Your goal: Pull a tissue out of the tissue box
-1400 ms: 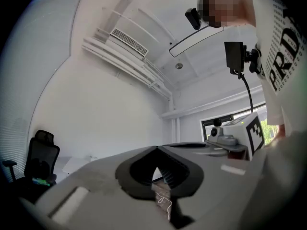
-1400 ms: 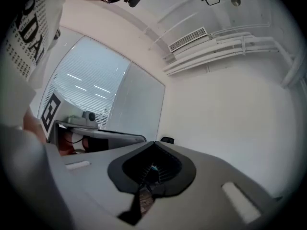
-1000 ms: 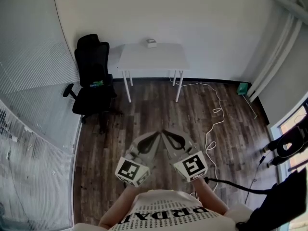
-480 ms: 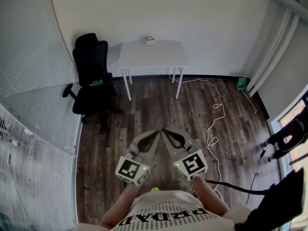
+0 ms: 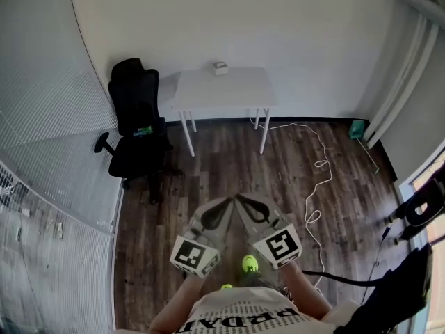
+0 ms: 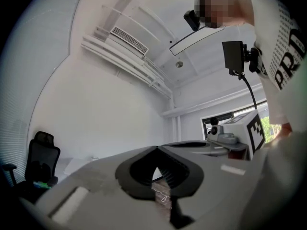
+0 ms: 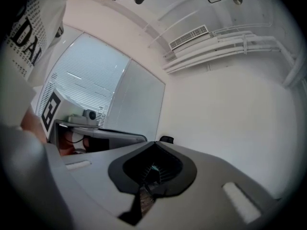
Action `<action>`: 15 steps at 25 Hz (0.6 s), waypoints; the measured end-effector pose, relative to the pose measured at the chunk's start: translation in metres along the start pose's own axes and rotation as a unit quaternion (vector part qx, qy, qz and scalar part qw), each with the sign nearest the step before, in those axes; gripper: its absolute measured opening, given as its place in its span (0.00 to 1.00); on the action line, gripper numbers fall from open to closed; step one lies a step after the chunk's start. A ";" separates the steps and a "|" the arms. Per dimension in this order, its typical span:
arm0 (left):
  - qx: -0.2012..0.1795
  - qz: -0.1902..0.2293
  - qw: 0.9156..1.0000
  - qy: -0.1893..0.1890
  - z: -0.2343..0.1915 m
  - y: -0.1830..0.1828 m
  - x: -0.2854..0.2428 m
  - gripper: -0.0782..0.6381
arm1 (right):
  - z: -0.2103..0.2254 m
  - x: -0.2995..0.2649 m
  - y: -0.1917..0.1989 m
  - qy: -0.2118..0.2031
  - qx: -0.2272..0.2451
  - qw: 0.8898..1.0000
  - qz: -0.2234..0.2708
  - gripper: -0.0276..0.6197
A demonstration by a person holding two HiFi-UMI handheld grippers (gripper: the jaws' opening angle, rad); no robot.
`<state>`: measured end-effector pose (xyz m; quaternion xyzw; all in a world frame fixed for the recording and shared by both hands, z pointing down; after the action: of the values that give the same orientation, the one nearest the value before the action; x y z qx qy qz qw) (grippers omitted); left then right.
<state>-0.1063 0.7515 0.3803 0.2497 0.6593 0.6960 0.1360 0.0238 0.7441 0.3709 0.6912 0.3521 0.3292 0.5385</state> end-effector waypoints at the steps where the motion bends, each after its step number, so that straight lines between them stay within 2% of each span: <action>1: 0.002 0.002 1.000 -0.004 -0.003 -0.001 -0.006 0.10 | 0.006 -0.005 0.001 -0.003 0.001 1.000 0.001 0.04; 6: 0.007 0.002 1.000 -0.012 -0.019 0.008 -0.043 0.10 | 0.044 -0.021 0.012 -0.012 -0.002 1.000 -0.002 0.04; 11: 0.001 -0.028 0.999 -0.015 -0.043 0.021 -0.077 0.10 | 0.081 -0.044 0.024 -0.023 -0.009 1.000 -0.014 0.04; 15: 0.004 -0.033 0.999 -0.022 -0.056 0.027 -0.103 0.10 | 0.108 -0.059 0.032 -0.028 -0.023 0.999 -0.020 0.04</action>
<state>-0.0457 0.6475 0.3889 0.2432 0.6666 0.6831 0.1727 0.0865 0.6334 0.3758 0.6803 0.3424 0.3072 0.5706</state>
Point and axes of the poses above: the fingertips, and each gripper's own axes: x backward along the fingers, z to its right, y out of its underside, the point moved 9 cm from there along x, backward along the fingers, and after that the axes turned 14 degrees about y, right-handed, at the moved point
